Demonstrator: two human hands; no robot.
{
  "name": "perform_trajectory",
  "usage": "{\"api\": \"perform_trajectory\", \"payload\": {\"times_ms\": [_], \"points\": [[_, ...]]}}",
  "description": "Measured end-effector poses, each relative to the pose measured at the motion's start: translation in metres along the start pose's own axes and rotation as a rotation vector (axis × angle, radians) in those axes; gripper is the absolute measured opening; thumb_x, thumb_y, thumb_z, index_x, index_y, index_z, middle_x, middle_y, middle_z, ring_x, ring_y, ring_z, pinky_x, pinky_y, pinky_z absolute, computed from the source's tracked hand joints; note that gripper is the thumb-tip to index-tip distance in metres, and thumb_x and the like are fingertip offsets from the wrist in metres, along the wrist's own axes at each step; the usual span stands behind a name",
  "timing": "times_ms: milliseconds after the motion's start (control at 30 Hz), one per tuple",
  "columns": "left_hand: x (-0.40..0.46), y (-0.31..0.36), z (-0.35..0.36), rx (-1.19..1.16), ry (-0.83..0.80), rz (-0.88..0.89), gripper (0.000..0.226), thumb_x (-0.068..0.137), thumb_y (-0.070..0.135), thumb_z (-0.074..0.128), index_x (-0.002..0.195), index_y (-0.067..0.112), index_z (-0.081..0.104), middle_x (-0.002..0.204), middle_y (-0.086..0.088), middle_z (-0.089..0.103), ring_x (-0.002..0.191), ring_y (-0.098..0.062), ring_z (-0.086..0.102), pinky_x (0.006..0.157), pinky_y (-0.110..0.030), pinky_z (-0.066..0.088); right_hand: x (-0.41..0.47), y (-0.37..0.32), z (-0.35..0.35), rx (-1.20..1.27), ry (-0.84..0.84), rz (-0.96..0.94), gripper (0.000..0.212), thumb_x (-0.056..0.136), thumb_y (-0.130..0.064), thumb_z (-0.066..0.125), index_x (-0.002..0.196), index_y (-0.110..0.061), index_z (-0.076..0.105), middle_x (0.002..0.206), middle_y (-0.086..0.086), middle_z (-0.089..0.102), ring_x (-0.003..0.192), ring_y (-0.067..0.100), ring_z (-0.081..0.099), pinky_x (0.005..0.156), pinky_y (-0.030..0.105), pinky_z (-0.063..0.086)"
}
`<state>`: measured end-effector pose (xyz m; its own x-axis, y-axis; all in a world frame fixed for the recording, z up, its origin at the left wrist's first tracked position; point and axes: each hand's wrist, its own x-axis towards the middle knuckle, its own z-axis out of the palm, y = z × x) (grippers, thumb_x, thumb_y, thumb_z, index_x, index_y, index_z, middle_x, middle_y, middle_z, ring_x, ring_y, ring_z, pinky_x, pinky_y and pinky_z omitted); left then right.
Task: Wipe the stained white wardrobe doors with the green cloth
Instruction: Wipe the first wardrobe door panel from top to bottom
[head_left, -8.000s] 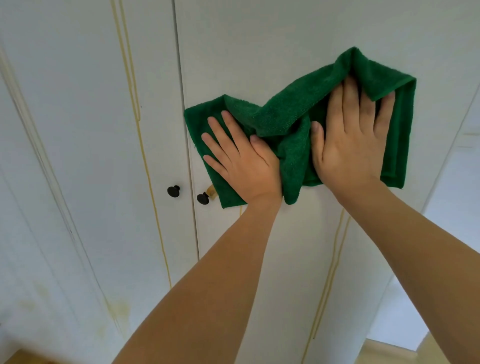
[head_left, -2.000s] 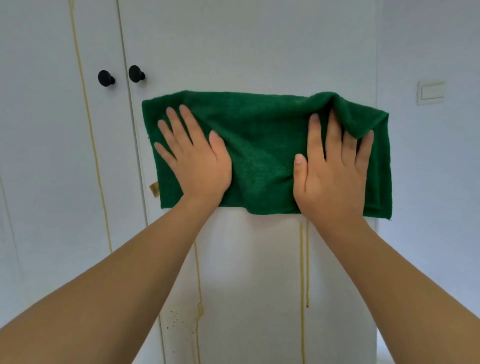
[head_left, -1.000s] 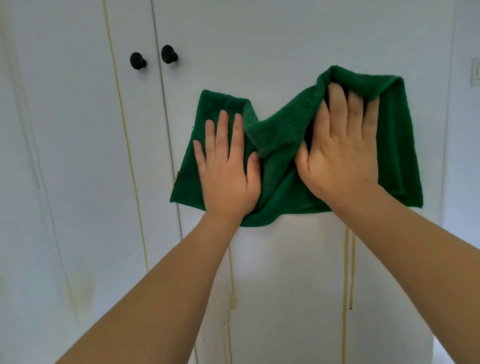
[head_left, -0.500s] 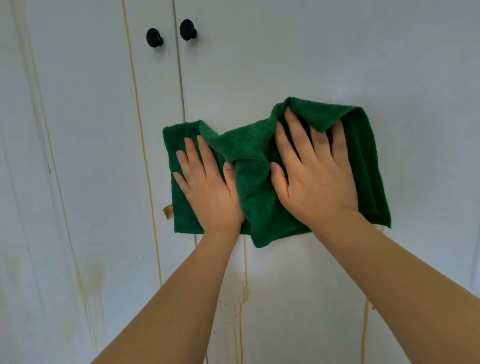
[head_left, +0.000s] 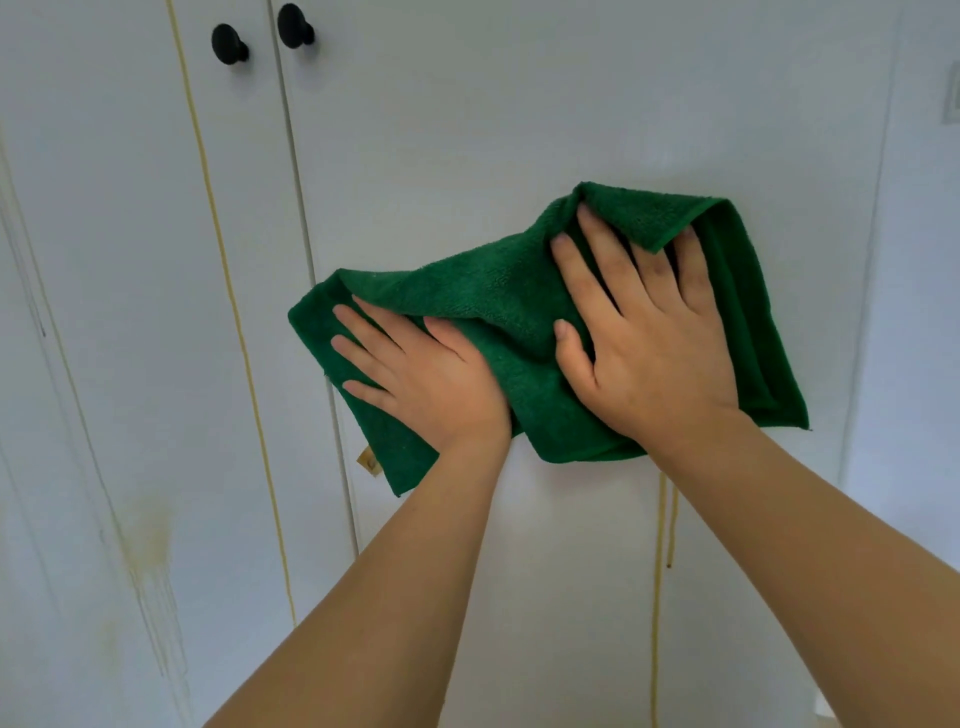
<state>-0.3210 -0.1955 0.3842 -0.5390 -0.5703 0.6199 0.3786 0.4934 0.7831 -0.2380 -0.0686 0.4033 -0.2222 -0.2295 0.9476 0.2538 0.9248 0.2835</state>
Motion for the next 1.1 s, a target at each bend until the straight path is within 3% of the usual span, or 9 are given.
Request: {"api": "perform_trajectory", "payload": {"times_ms": [67, 233, 400, 567, 667, 867, 1100], "points": [[-0.013, 0.009, 0.001, 0.000, 0.003, 0.056, 0.079, 0.090, 0.040, 0.000, 0.160, 0.007, 0.014, 0.169, -0.009, 0.005, 0.156, -0.033, 0.002, 0.123, -0.056, 0.001, -0.007, 0.010, -0.003, -0.004, -0.005, 0.016, 0.061, 0.098, -0.042, 0.037, 0.153, -0.017, 0.034, 0.161, 0.006, 0.026, 0.139, 0.032, 0.039, 0.121, 0.053, 0.012], [-0.048, 0.029, 0.009, -0.020, 0.003, 0.256, 0.066, 0.095, 0.026, 0.019, 0.153, -0.003, 0.031, 0.165, -0.019, 0.018, 0.152, -0.044, 0.015, 0.120, -0.066, 0.013, -0.025, 0.034, -0.009, -0.008, -0.019, 0.050, 0.061, 0.098, -0.042, 0.040, 0.152, -0.016, 0.035, 0.161, 0.007, 0.027, 0.138, 0.031, 0.039, 0.121, 0.053, 0.012], [-0.074, 0.037, 0.012, 0.001, -0.062, 0.481, 0.061, 0.100, 0.029, 0.035, 0.157, 0.008, 0.031, 0.167, -0.016, 0.014, 0.154, -0.041, 0.008, 0.123, -0.061, 0.005, -0.048, 0.052, -0.013, -0.024, -0.015, 0.094, 0.060, 0.101, -0.041, 0.039, 0.153, -0.012, 0.034, 0.161, 0.010, 0.027, 0.138, 0.033, 0.039, 0.121, 0.053, 0.011], [-0.074, 0.020, 0.010, 0.025, -0.150, 0.877, 0.064, 0.101, 0.032, 0.042, 0.158, 0.020, 0.018, 0.167, -0.014, 0.015, 0.155, -0.039, 0.006, 0.123, -0.060, 0.003, -0.057, 0.040, -0.012, -0.012, -0.016, 0.199, 0.062, 0.104, -0.041, 0.017, 0.154, -0.005, 0.027, 0.161, 0.015, 0.025, 0.142, 0.036, 0.030, 0.120, 0.056, 0.010], [-0.063, 0.008, 0.003, 0.053, -0.207, 1.088, 0.065, 0.099, 0.034, 0.045, 0.157, 0.024, 0.015, 0.166, -0.012, 0.020, 0.154, -0.039, 0.010, 0.123, -0.060, 0.004, -0.064, 0.034, -0.008, -0.037, -0.061, 0.223, 0.064, 0.104, -0.042, 0.023, 0.155, -0.003, 0.023, 0.162, 0.017, 0.020, 0.144, 0.037, 0.023, 0.120, 0.057, 0.007], [-0.034, -0.011, -0.005, 0.094, -0.246, 1.235, 0.059, 0.100, 0.038, 0.038, 0.156, 0.018, 0.034, 0.165, -0.010, 0.026, 0.154, -0.036, 0.015, 0.124, -0.058, 0.006, -0.071, 0.005, 0.001, -0.037, -0.099, 0.283, 0.067, 0.102, -0.044, 0.012, 0.156, -0.004, 0.020, 0.162, 0.018, 0.018, 0.143, 0.035, 0.015, 0.119, 0.059, 0.005], [0.007, -0.045, -0.015, 0.097, -0.274, 1.273, 0.058, 0.101, 0.036, 0.036, 0.154, 0.013, 0.039, 0.163, -0.011, 0.030, 0.153, -0.035, 0.017, 0.124, -0.057, 0.004, -0.073, -0.030, 0.012, -0.062, -0.079, 0.278, 0.061, 0.105, -0.039, 0.022, 0.155, -0.004, 0.021, 0.161, 0.017, 0.021, 0.140, 0.036, 0.021, 0.117, 0.057, 0.007]]}}
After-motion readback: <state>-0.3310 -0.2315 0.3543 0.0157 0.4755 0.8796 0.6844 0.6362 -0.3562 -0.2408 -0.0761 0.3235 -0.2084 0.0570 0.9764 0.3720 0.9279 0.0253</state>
